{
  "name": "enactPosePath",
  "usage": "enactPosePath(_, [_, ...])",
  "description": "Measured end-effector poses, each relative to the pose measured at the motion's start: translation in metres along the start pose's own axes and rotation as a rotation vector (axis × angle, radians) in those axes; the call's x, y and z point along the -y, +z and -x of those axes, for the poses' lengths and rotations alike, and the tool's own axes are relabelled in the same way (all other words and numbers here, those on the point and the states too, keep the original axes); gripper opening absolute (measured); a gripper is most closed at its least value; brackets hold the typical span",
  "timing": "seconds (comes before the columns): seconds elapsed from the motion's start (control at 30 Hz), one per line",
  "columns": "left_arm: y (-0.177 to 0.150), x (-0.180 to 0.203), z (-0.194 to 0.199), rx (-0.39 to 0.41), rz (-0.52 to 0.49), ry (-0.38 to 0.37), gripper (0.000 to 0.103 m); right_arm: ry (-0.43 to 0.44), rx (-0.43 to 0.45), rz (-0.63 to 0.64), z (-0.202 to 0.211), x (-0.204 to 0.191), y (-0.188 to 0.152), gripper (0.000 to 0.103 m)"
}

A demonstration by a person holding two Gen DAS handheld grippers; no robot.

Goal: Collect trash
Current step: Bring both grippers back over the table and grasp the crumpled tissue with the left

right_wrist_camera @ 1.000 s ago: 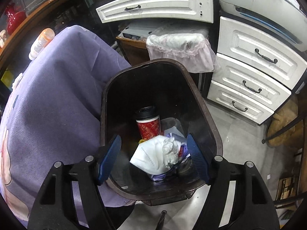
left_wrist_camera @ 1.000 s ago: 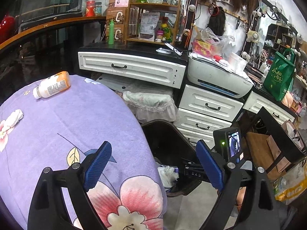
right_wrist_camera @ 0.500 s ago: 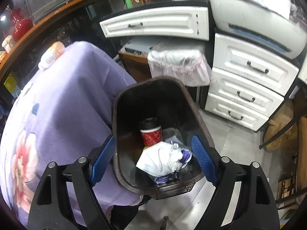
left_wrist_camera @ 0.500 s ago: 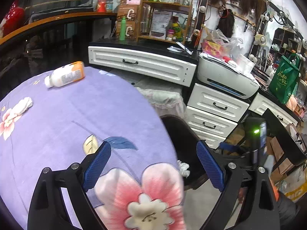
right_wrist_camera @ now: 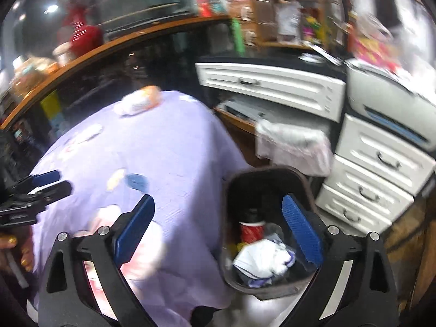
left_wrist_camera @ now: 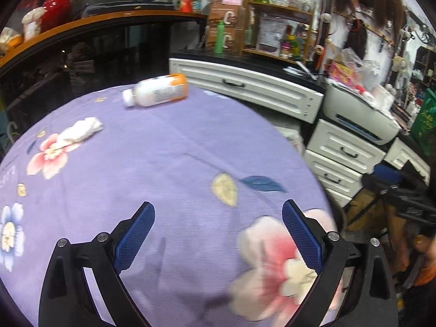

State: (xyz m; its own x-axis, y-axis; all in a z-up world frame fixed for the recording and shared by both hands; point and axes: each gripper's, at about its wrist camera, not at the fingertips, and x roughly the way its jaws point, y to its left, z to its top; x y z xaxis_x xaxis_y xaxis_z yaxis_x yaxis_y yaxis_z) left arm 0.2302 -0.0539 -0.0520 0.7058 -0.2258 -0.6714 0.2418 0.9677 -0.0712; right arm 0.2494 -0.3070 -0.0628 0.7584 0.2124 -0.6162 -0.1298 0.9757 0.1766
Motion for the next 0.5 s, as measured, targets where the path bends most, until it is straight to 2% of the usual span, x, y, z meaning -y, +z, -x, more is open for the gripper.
enactPosePath(0.23, [0.008,-0.055,-0.001,0.001,-0.004,0.11,0.093,0.172,-0.029,0.093,-0.016,-0.046,0.03,0.097])
enactPosePath(0.5, [0.037,-0.129,-0.022,-0.031,0.017,0.193,0.093,0.256,-0.05,0.153,-0.045,-0.084,0.065,0.097])
